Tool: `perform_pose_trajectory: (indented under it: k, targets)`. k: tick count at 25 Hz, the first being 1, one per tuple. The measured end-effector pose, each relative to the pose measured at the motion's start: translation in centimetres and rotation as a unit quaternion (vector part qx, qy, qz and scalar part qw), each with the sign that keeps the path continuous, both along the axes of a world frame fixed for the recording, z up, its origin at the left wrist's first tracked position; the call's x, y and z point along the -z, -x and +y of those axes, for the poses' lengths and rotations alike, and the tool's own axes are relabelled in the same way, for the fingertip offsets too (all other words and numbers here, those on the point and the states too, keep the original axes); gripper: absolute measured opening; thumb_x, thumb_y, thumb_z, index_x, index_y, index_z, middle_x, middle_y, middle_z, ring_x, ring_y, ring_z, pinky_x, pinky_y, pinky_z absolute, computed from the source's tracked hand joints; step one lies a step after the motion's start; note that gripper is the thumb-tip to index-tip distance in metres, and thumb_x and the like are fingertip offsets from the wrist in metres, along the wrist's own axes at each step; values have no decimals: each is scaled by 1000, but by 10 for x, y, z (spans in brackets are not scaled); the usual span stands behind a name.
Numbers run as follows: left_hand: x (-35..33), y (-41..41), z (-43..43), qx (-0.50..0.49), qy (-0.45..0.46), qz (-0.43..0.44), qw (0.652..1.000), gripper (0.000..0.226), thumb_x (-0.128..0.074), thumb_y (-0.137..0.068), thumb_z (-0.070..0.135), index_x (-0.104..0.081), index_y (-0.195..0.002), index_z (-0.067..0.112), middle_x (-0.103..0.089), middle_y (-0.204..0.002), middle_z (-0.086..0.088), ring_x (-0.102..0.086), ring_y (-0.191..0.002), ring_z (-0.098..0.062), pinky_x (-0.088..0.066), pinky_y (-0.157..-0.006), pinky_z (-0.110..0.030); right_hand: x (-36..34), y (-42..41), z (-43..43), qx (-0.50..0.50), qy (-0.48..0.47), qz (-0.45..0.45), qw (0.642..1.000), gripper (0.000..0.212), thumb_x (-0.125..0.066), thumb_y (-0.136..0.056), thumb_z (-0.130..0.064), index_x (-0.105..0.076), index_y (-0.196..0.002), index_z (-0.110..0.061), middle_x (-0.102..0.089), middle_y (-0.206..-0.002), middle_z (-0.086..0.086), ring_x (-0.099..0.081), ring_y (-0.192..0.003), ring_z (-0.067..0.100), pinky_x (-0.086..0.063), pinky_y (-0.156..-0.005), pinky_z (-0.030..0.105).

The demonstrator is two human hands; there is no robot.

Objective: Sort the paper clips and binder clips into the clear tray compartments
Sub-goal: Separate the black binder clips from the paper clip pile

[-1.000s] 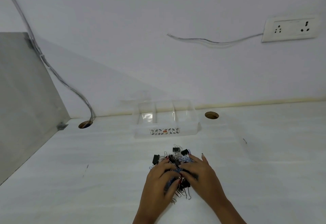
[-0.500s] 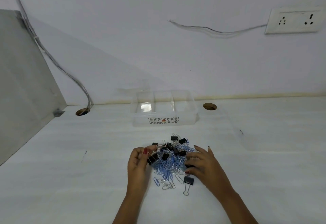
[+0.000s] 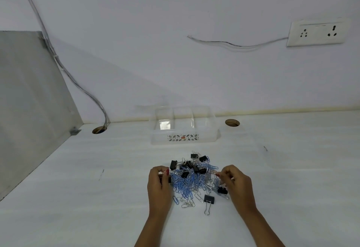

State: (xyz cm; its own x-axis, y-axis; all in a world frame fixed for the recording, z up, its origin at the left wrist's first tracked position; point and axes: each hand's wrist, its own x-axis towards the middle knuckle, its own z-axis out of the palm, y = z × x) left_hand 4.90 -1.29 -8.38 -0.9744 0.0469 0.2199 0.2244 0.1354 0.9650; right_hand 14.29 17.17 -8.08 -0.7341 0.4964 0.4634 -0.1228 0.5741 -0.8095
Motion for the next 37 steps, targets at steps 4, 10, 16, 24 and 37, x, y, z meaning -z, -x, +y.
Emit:
perform_pose_trajectory:
  k: [4, 10, 16, 24, 37]
  targets:
    - [0, -1, 2, -10, 48, 53, 997, 30, -47, -91, 4, -51, -81, 32, -55, -86, -5, -54, -70, -16, -46, -63, -26, -4, -3, 2, -13, -68, -44, 997, 13, -61, -81, -35, -62, -77, -23, -63, -73, -8, -55, -74, 5, -41, -63, 17]
    - [-6, -6, -1, -184, 176, 120, 960, 43, -44, -68, -24, -65, -89, 7, -56, -106, -13, -55, -92, -35, -42, -70, -39, 6, -32, 20, -22, -172, -142, 975, 26, -72, -75, -31, -68, -100, -23, -58, -95, -18, -47, -94, 7, -42, -83, 28]
    - [-5, -5, 2, -176, 279, 43, 943, 58, -48, -66, -20, -56, -117, 6, -38, -143, -17, -19, -138, -41, -23, -103, -64, 6, -39, 26, -81, -132, -137, 978, 12, -72, -74, -27, -74, -85, -29, -58, -84, -29, -45, -94, -3, -34, -75, 5]
    - [4, -2, -34, -183, 316, 45, 930, 47, -40, -64, 13, -64, -103, 4, -56, -126, -23, -40, -122, -46, -43, -92, -53, 2, -35, 21, 41, -132, -121, 983, 13, -75, -72, -23, -68, -64, -16, -58, -71, -8, -56, -78, 10, -40, -58, 11]
    - [3, -9, -30, -164, 296, 35, 941, 33, -59, -74, 2, -61, -105, 12, -65, -109, -9, -55, -108, -31, -38, -98, -55, 2, -34, 6, 86, -59, -5, 994, 6, -62, -82, -7, -65, -88, -8, -67, -85, 4, -65, -76, 19, -53, -68, 28]
